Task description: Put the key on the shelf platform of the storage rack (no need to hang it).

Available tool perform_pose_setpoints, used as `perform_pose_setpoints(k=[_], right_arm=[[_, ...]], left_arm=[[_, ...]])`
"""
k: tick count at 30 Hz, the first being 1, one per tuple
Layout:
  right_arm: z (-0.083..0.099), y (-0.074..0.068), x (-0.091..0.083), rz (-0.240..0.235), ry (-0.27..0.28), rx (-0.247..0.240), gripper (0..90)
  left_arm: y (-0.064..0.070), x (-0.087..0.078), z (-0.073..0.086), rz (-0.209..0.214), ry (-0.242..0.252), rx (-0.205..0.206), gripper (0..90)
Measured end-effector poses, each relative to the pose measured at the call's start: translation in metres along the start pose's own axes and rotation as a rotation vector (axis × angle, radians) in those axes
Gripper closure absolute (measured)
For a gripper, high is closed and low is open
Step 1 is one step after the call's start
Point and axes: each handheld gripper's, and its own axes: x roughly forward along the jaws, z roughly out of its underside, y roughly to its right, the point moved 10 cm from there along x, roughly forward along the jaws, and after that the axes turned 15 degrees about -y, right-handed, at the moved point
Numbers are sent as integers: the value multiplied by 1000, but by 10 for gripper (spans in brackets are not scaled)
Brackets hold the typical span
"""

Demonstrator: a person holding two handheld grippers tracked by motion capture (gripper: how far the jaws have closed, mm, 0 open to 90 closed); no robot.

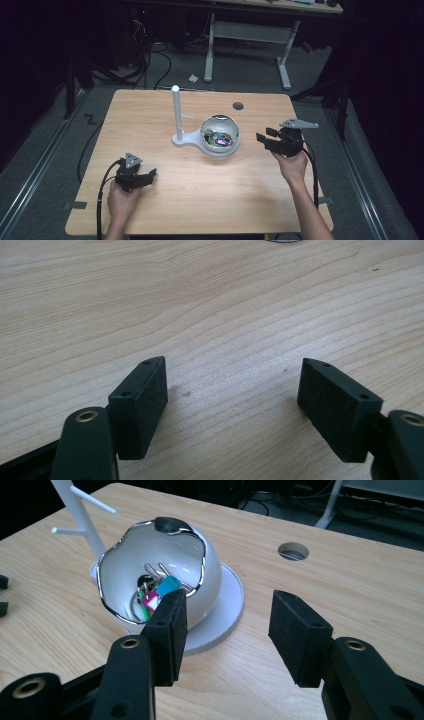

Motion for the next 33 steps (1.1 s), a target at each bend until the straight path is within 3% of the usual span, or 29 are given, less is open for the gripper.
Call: perform_pose_setpoints(k=[11, 33], right_arm=[[18, 14, -17, 21, 36, 45, 499], [50, 28, -37, 44, 88, 107, 495]], left_arm=[[0, 0, 0, 0, 0, 4, 283], [0, 0, 0, 0, -1, 2, 283]])
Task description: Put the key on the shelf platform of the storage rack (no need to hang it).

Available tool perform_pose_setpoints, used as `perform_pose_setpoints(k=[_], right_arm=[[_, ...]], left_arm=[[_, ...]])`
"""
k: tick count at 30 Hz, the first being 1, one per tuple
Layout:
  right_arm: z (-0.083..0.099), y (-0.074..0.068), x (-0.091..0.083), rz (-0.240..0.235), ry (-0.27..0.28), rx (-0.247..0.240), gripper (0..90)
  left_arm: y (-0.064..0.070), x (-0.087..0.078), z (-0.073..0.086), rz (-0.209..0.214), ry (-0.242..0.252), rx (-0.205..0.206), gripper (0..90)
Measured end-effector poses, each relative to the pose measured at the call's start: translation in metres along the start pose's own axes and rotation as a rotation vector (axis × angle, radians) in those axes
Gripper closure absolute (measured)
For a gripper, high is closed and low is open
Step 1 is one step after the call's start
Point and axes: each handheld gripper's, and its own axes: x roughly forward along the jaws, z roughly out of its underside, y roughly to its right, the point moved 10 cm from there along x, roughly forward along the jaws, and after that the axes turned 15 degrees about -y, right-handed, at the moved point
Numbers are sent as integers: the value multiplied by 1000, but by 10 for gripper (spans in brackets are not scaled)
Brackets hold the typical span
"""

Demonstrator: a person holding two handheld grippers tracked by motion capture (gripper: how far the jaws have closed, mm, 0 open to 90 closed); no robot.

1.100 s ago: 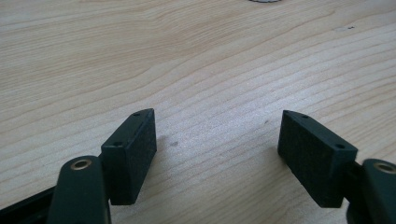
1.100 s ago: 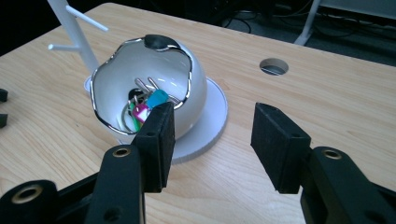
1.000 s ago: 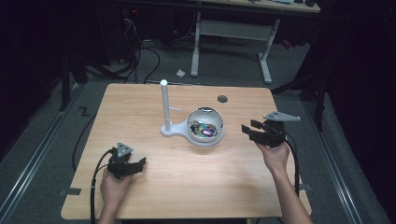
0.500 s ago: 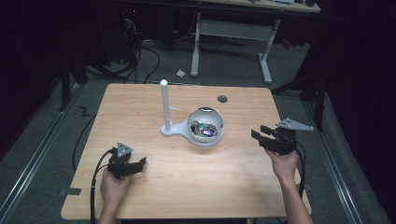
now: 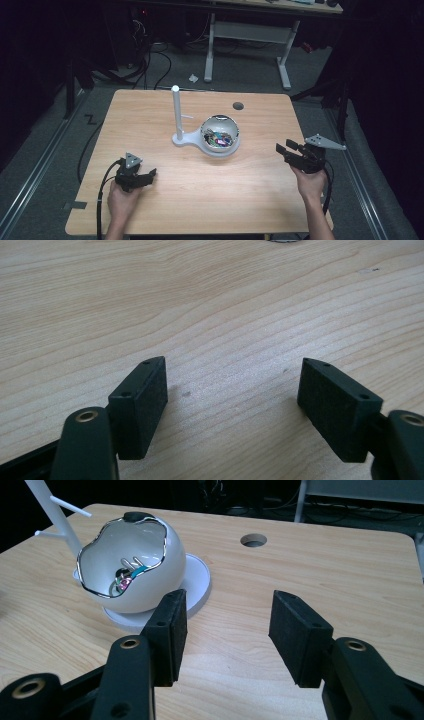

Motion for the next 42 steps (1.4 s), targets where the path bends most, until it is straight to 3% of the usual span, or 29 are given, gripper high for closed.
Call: perform_pose_setpoints(k=[19, 42], right_arm=[[23, 1, 8, -2, -12, 27, 483], [50, -3, 42, -3, -70, 50, 456]], left_arm=[[0, 0, 0, 0, 0, 0, 283], [0, 0, 0, 0, 0, 1, 283]])
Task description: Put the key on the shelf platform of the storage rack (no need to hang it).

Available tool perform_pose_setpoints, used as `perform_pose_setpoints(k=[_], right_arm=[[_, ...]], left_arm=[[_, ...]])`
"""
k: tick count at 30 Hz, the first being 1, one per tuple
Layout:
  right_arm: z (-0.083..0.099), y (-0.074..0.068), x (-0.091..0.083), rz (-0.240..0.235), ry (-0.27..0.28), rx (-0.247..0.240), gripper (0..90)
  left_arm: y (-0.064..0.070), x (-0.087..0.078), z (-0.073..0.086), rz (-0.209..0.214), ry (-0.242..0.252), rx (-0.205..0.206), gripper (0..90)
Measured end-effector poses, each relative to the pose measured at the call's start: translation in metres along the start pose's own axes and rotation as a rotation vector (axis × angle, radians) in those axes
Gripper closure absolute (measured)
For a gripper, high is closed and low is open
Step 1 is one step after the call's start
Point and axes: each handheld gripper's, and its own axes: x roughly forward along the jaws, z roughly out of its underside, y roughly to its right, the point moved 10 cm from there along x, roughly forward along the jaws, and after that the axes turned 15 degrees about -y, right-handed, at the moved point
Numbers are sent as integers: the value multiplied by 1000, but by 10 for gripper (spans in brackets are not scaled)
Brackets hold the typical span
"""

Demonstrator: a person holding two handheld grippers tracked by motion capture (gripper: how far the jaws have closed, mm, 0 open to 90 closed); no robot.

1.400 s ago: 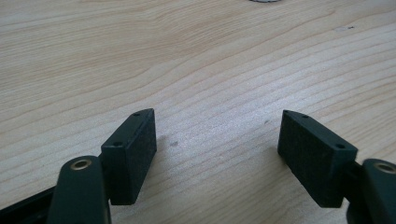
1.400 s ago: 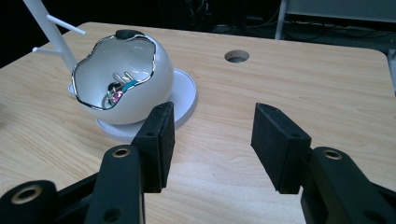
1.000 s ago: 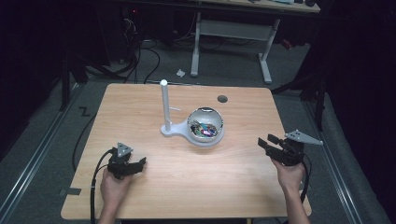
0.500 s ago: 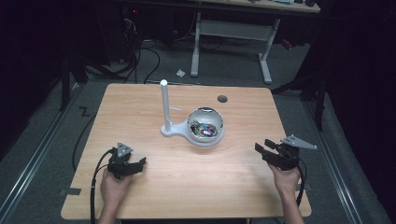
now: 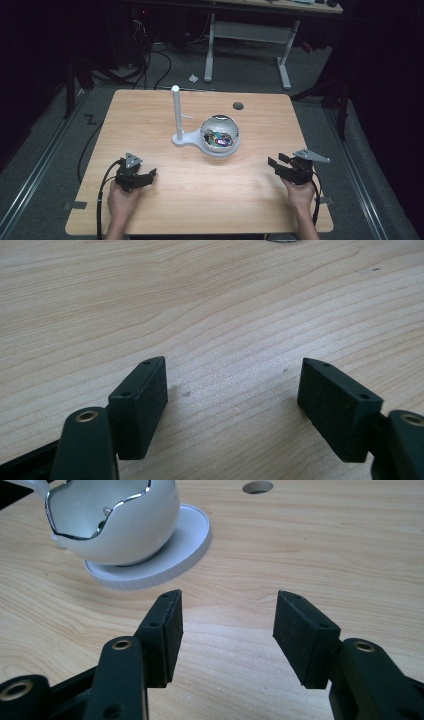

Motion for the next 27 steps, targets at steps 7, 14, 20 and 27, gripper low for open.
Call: perform_pose_setpoints(k=[7, 14, 20, 27], right_arm=[[7, -1, 12, 13, -36, -1, 444], [11, -1, 21, 23, -54, -2, 439], [16, 1, 29, 41, -79, -9, 434], [23, 3, 39, 79, -115, -22, 430]], left_arm=[[0, 0, 0, 0, 0, -1, 283], [0, 0, 0, 0, 0, -1, 283], [0, 0, 0, 0, 0, -2, 283], [0, 0, 0, 0, 0, -2, 283]])
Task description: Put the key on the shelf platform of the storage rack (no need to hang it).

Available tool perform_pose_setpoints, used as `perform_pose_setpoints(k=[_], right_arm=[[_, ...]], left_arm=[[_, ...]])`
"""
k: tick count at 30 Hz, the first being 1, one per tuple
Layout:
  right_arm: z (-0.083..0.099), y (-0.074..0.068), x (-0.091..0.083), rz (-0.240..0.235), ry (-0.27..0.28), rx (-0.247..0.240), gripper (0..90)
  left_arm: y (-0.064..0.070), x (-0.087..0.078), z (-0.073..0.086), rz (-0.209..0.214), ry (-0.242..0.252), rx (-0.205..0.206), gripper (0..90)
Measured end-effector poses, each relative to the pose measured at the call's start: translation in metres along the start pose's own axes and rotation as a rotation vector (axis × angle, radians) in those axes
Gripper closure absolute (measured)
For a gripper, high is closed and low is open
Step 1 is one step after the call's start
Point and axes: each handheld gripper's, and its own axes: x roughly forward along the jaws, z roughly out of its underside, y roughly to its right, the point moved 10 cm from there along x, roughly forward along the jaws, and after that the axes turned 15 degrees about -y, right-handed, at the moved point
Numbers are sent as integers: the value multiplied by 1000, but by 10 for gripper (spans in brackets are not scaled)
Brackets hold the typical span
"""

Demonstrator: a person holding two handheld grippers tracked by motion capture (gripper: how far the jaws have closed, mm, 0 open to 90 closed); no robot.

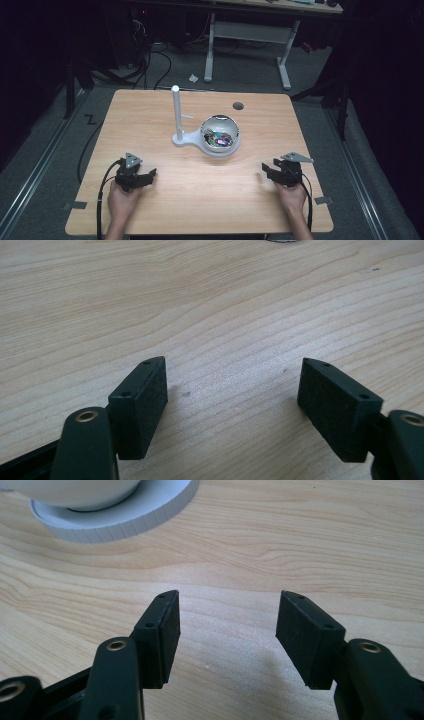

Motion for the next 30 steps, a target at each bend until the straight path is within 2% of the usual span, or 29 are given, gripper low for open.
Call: perform_pose_setpoints(k=[19, 30], right_arm=[[5, -1, 18, 74, -49, -40, 426], [5, -1, 19, 86, -60, -49, 400]], left_arm=[[0, 0, 0, 0, -1, 2, 283], [0, 0, 0, 2, -1, 6, 283]])
